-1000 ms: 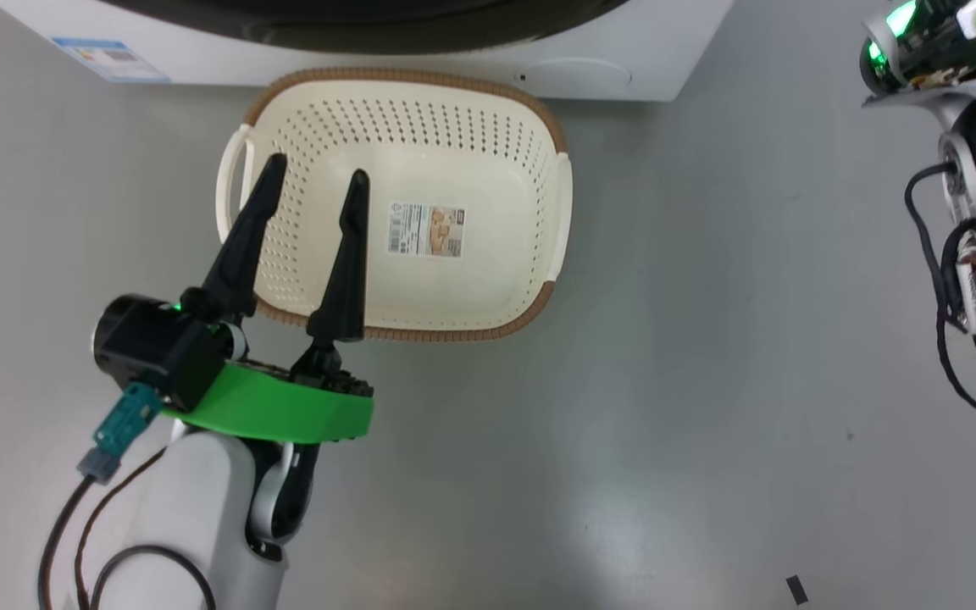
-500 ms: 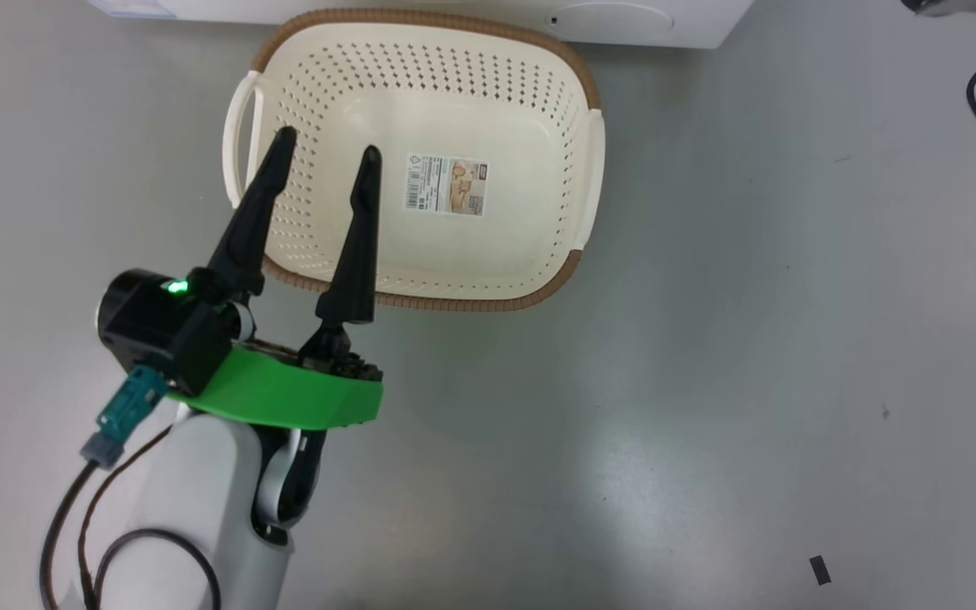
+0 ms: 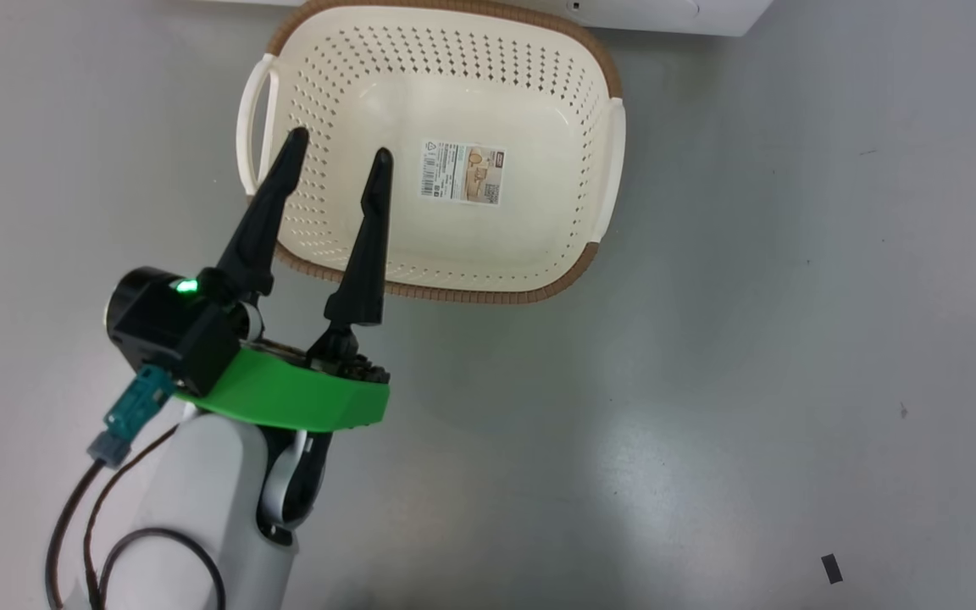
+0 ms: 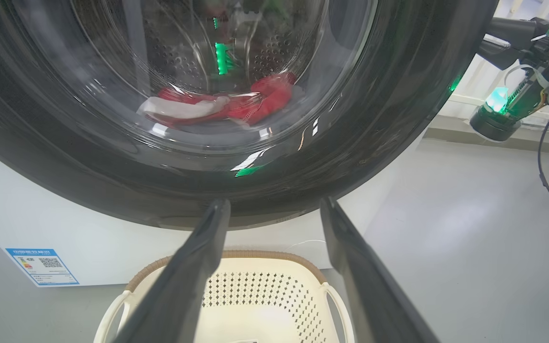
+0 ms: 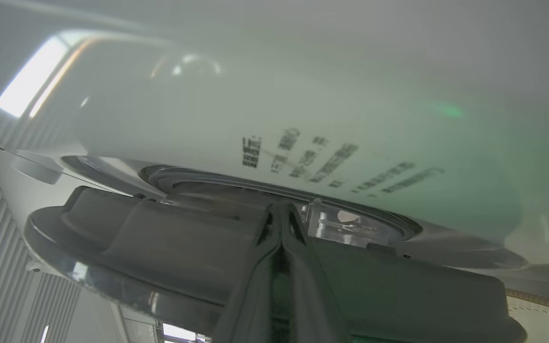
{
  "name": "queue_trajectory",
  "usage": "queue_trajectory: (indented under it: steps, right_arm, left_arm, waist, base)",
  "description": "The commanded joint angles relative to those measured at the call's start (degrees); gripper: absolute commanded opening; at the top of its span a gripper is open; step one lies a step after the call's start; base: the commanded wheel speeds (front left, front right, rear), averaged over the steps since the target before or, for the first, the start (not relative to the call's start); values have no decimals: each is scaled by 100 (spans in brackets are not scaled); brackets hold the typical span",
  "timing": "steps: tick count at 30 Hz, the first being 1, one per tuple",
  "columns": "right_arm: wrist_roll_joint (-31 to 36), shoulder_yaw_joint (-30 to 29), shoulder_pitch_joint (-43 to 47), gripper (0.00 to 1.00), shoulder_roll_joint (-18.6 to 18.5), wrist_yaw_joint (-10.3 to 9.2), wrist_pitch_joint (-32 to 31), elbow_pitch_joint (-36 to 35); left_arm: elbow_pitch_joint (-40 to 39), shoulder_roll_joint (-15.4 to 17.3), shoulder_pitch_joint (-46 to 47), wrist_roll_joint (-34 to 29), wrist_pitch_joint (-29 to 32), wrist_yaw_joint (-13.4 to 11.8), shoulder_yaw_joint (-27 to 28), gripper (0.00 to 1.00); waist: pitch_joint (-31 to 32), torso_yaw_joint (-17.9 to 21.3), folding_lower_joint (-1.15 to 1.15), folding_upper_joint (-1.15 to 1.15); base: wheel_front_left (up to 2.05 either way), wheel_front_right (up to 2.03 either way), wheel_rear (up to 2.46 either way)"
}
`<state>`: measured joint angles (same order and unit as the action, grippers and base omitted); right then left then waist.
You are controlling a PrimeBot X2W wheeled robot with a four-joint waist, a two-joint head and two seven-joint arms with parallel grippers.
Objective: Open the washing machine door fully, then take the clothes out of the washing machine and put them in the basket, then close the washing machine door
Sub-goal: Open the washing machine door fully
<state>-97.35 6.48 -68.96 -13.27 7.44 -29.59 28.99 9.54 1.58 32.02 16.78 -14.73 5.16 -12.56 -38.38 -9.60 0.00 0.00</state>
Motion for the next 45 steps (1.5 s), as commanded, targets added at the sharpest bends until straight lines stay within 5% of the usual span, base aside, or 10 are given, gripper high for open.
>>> queue_trajectory:
  steps: [1, 45]
  right_arm:
    - [-78, 131, -79, 0, 145, 5, -123, -106]
    - [124, 677, 1318, 0, 649, 5, -1162, -295]
  left_arm:
    - [-118, 130, 56, -44, -27, 40, 155, 100]
    - [70, 130, -307, -288, -27, 67, 586, 100]
  waist:
    - [-13, 11, 0, 0]
    - [929, 412, 0, 0]
  base:
    - [0, 0, 0]
    - [0, 0, 0]
